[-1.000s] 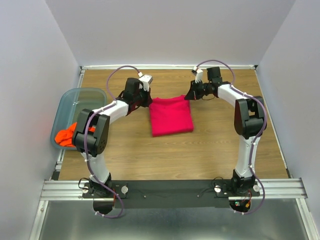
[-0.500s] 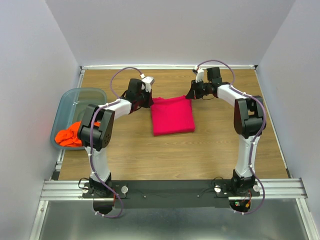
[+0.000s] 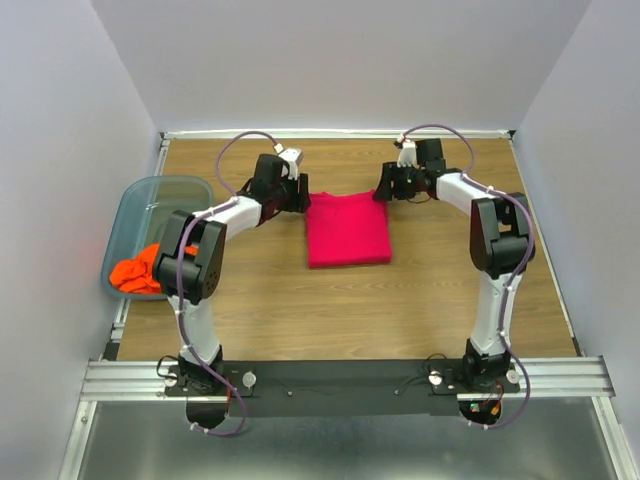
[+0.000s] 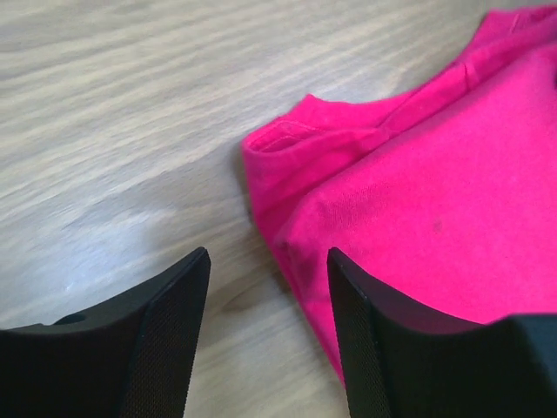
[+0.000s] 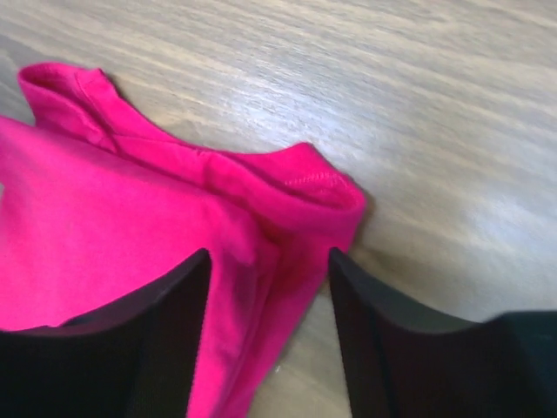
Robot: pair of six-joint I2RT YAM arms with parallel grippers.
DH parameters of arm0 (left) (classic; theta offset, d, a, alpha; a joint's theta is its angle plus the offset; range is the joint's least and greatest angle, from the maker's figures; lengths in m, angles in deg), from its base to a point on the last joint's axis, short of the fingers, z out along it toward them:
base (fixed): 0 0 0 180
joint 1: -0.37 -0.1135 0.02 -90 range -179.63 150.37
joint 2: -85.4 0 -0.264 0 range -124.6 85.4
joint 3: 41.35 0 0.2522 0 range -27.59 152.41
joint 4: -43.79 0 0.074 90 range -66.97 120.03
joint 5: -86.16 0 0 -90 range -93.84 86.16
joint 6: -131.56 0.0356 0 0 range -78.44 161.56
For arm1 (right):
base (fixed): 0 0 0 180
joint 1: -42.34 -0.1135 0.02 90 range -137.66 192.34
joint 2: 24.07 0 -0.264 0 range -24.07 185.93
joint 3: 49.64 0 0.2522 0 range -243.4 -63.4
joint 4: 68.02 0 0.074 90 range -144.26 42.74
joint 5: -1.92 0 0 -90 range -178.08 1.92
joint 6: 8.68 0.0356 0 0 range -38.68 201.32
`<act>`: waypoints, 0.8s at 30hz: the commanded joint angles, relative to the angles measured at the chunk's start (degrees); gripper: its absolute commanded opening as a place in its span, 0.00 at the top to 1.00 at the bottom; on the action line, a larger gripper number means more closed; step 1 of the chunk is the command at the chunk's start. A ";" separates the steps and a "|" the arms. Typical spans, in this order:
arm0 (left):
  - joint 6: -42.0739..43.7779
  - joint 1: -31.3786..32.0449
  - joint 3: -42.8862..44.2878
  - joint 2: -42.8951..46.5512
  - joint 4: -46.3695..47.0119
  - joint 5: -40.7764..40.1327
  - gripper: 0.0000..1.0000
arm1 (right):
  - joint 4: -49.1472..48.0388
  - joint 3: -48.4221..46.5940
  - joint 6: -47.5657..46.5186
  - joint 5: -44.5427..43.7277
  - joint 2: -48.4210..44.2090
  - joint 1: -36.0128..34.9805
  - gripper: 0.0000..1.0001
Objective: Fold and stack the t-shirts
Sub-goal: Fold the tshirt
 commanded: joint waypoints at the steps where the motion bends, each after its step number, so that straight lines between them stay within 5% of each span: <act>1: -4.31 0.24 -0.95 10.90 0.14 -5.39 0.32 | -2.00 2.40 6.53 -4.20 -9.05 0.39 0.33; 8: -9.31 2.18 -5.61 16.10 3.73 1.62 0.30 | -15.69 8.91 21.66 11.78 -13.83 -1.27 0.30; 14: -10.90 2.09 -0.79 5.83 6.73 8.05 0.40 | -33.00 12.16 33.27 19.10 -7.86 -2.77 0.30; 24: -13.71 0.95 9.59 -13.15 7.53 12.80 0.41 | -40.75 9.53 39.16 21.03 9.37 2.84 0.31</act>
